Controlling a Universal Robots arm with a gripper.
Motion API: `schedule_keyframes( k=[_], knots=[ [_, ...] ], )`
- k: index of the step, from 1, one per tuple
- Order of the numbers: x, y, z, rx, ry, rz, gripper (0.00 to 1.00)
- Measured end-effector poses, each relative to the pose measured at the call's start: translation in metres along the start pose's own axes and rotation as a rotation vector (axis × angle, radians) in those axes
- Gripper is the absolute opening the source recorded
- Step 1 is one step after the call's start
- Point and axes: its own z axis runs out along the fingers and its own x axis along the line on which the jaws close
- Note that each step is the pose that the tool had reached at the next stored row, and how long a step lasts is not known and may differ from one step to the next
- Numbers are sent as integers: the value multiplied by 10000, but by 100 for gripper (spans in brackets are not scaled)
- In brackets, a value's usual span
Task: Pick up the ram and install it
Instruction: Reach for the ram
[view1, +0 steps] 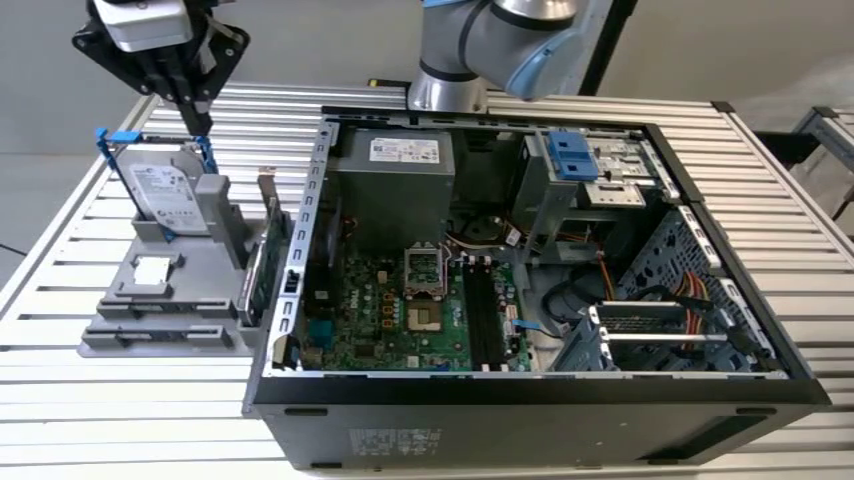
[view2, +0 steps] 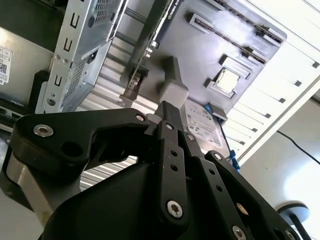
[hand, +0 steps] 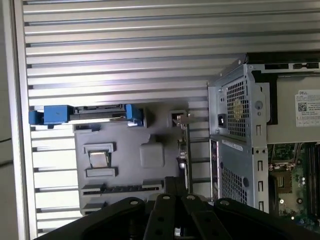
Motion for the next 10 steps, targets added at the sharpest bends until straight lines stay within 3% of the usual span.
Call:
schedule_keyframes(
  k=[10],
  knots=[
    [289,-20,-9,0,0,-1,0]
  ],
)
